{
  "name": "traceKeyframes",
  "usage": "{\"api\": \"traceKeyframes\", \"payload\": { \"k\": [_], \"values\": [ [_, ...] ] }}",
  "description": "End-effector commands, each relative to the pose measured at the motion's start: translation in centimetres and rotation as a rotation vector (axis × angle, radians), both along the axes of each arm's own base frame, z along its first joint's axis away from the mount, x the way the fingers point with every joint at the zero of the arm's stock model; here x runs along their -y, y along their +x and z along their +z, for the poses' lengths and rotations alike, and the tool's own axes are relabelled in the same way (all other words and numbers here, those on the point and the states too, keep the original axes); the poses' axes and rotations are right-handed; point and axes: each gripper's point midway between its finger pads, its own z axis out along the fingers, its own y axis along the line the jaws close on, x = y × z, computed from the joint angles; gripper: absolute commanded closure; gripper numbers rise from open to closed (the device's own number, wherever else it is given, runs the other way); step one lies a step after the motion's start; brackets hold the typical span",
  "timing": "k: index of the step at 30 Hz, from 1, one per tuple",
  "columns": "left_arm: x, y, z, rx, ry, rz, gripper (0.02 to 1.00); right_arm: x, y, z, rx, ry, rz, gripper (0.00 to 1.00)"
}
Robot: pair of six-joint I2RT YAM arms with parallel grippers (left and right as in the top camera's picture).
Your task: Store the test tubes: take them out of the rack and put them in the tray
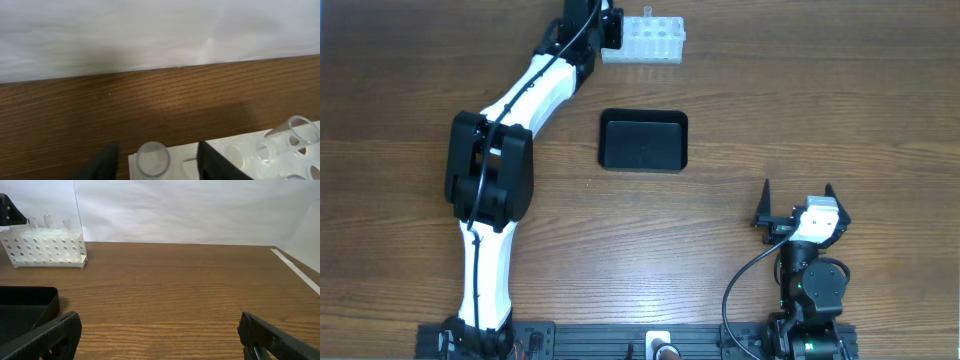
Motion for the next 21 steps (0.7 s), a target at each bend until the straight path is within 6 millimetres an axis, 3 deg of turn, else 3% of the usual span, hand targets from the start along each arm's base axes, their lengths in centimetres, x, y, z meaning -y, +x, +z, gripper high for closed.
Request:
{"api": "traceKeyframes", "payload": {
  "k": [1,21],
  "values": [
    [0.49,0.39,0.10,0.012,-0.003,-0.002,0.588,0.07,-0.01,-0.23,0.001,0.000,-0.001,0.009],
    [0.40,0.42,0.11,0.013,-0.001,0.002,0.704,0.07,-0.01,-0.23,0.001,0.000,-0.001,0.007]
  ]
}}
